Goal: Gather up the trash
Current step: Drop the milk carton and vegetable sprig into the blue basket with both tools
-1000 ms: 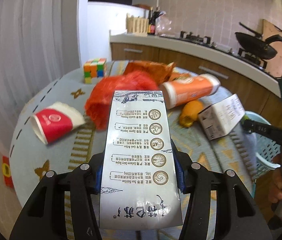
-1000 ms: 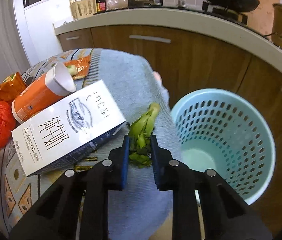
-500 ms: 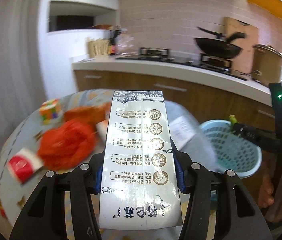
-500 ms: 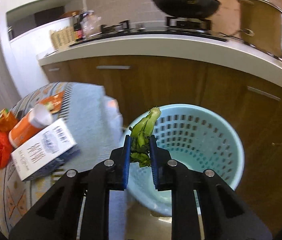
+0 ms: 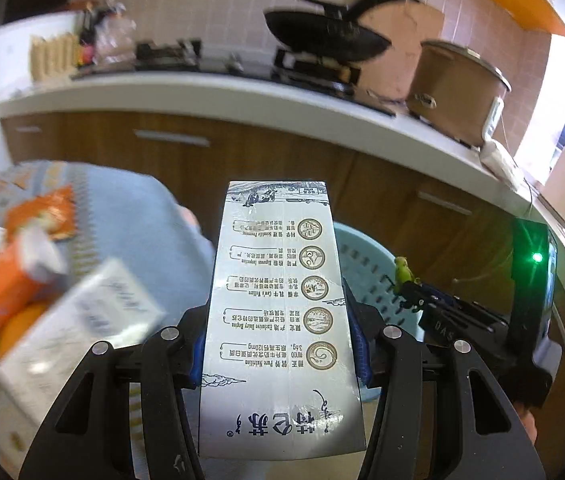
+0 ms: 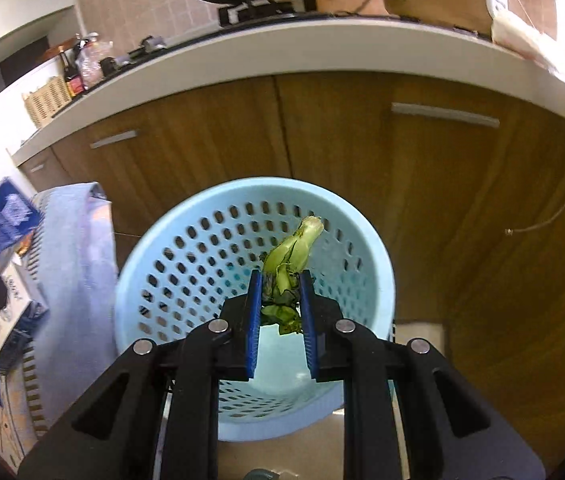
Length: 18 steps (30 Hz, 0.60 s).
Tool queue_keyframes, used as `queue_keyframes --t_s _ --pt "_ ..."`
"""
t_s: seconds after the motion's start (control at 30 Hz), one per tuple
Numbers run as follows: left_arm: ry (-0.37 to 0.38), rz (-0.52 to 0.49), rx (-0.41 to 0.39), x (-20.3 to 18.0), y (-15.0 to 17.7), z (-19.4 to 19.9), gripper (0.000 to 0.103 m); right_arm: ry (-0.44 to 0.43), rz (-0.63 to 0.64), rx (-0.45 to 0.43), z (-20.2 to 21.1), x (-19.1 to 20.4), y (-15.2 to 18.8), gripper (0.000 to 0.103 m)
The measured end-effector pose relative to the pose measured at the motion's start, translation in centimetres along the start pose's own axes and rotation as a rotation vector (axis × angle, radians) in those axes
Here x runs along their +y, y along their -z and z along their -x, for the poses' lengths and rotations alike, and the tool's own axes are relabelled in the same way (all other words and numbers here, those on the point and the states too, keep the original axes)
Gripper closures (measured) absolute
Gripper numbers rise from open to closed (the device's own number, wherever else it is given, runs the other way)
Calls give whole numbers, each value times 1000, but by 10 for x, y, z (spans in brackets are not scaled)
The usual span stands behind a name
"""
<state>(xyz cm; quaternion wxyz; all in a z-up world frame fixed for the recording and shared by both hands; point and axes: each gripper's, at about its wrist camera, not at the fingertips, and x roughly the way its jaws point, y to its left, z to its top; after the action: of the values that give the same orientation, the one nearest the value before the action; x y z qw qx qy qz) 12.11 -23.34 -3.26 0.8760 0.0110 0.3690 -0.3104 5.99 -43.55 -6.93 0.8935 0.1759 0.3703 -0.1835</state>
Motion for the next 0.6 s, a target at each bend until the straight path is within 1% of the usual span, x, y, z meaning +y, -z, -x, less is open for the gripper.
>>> queue_keyframes --t_s 0.13,0.3,0.37,0.47,0.6 --pt "9 -4 58 -6 5 -34 52 -3 -10 49 -15 -12 4 87" --pt "-4 -10 92 -11 9 -60 50 -11 -8 90 -28 -12 8 86" --pt "-13 -12 92 -11 10 -61 40 -14 -6 97 -31 -10 8 85" --pt "-22 -19 82 -10 9 -59 35 -12 -2 96 -32 -9 8 84" --pt "-15 -2 67 -4 7 -47 32 -16 -4 93 -32 -6 6 84"
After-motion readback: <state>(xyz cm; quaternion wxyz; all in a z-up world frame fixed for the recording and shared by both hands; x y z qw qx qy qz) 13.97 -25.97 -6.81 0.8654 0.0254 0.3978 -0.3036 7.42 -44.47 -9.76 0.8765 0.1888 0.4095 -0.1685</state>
